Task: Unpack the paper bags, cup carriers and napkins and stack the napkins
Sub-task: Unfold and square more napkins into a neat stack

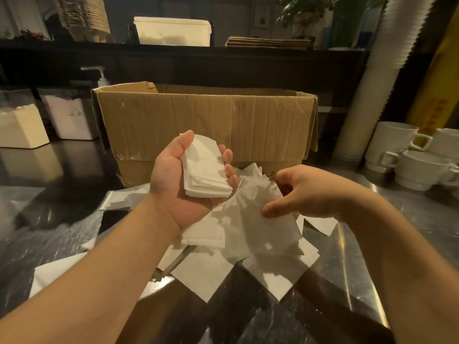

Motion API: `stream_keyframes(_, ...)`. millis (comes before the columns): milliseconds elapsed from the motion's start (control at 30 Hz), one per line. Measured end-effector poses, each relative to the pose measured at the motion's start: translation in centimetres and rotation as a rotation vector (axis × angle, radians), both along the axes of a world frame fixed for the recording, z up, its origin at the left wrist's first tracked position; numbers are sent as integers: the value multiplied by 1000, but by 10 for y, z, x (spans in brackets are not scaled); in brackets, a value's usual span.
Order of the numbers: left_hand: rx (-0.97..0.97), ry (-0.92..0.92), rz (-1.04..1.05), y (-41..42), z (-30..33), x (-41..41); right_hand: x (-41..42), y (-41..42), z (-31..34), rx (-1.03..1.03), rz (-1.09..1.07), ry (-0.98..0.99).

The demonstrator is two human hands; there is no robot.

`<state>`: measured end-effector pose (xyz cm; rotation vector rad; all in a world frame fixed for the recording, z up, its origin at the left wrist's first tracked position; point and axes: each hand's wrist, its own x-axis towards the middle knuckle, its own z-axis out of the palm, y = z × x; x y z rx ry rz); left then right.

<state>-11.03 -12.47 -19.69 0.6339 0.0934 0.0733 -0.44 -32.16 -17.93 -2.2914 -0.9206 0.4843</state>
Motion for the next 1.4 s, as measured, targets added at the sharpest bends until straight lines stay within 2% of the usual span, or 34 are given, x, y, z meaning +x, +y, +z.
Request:
stream_keyframes(133, -14, 3, 6, 0, -1, 1, -1, 0, 0, 149, -3, -1)
stream_keyframes(267, -19, 3, 14, 0, -2, 1, -1, -3, 3, 347, -42, 82)
stream_keyframes(467, 13, -2, 69, -1, -1, 3, -5, -6, 7, 645, 32, 367)
stream_keyframes(633, 177, -23, -82, -4, -6, 6, -13, 2, 2, 703, 96, 456)
stream_keyframes(733, 300, -32, -130, -10, -9, 7, -19, 14, -5, 768, 4, 475)
stream_keyframes(867, 316, -66, -204, -12, -12, 6, -20, 23, -13, 804, -151, 428)
stream_keyframes(1000, 297, -98, -266, -12, -15, 6, -20, 25, -14, 820, -200, 382)
stream_keyframes(1100, 291, -66, -228, -10, -15, 8, -18, 26, -10, 853, -269, 362)
stream_keyframes(1400, 254, -33, -160, -8, -10, 7, -17, 17, -12, 677, 59, -137)
